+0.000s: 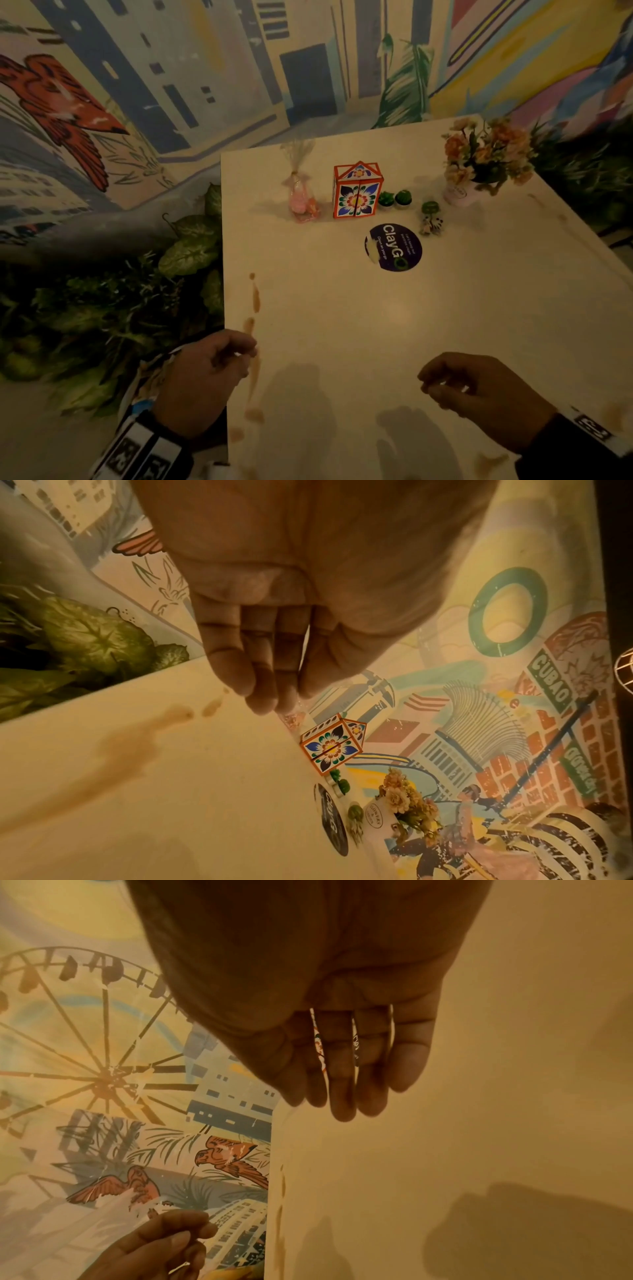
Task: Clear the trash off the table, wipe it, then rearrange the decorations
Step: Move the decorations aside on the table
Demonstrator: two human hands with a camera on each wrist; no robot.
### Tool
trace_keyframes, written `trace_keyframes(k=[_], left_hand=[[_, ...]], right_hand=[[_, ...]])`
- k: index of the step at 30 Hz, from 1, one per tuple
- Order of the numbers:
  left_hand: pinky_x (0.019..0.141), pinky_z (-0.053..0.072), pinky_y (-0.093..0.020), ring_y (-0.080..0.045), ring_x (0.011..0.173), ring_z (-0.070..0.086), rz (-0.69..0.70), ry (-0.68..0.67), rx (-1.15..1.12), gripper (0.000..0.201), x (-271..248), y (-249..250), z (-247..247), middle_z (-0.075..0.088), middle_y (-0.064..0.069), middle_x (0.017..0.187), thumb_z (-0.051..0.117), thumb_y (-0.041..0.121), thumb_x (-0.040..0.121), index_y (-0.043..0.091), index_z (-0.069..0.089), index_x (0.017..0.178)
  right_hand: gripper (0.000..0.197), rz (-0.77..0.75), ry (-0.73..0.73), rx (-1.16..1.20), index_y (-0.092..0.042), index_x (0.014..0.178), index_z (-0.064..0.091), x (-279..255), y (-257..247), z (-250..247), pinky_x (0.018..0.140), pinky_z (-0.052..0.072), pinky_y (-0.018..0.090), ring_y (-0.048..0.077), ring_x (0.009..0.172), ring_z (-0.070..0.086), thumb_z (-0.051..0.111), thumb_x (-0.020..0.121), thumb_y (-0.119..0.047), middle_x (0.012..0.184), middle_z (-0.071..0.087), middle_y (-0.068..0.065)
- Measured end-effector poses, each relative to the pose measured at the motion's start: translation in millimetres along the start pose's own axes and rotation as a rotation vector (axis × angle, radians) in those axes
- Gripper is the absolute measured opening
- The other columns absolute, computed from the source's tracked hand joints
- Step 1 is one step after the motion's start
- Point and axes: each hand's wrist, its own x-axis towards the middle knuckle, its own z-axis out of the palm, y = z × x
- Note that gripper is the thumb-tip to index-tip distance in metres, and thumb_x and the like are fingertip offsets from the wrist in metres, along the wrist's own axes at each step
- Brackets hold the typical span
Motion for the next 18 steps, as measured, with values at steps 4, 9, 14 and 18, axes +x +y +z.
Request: trace_keyframes(k=[4, 9, 14, 18], left_hand=[[0.055, 0.051, -0.015, -0.008, 0.067, 0.064, 0.022, 0.02, -0.01, 0.024, 22, 23, 22, 0.071, 0.008, 0.08, 0.063, -0.003, 0.083, 0.02, 0.067, 0.085], [0.058, 0.053, -0.025, -0.011, 0.063, 0.064, 0.029, 0.111, 0.012, 0.02, 53, 55, 60, 0.07, 0.002, 0.08, 0.066, 0.007, 0.084, 0.026, 0.066, 0.083], [0.056, 0.054, -0.036, -0.023, 0.061, 0.065, -0.097, 0.273, -0.066, 0.012, 83, 88, 100, 0.066, -0.004, 0.087, 0.066, 0.005, 0.083, 0.016, 0.064, 0.088], [0.049, 0.048, -0.028, -0.024, 0.059, 0.061, -0.203, 0.378, -0.114, 0.021, 119, 100, 115, 0.065, -0.009, 0.096, 0.07, 0.006, 0.08, 0.011, 0.06, 0.097]], right_hand=[[0.01, 0.004, -0.076, 0.014, -0.033, 0.085, 0.068, 16, 7, -22, 0.067, 0.053, 0.018, 0.007, 0.076, 0.065, 0.067, 0.083, -0.024, 0.086, 0.07, -0.018], [0.01, -0.091, -0.136, -0.032, -0.033, 0.084, 0.068, 50, 25, -67, 0.069, 0.053, 0.021, 0.008, 0.074, 0.064, 0.067, 0.082, -0.023, 0.089, 0.071, -0.016], [0.008, -0.165, -0.169, -0.114, -0.034, 0.083, 0.068, 69, 44, -109, 0.066, 0.05, 0.015, 0.006, 0.075, 0.062, 0.067, 0.082, -0.026, 0.088, 0.068, -0.019], [0.007, -0.136, -0.256, -0.088, -0.032, 0.085, 0.068, 73, 56, -137, 0.068, 0.051, 0.016, 0.006, 0.075, 0.064, 0.066, 0.083, -0.026, 0.087, 0.07, -0.018]])
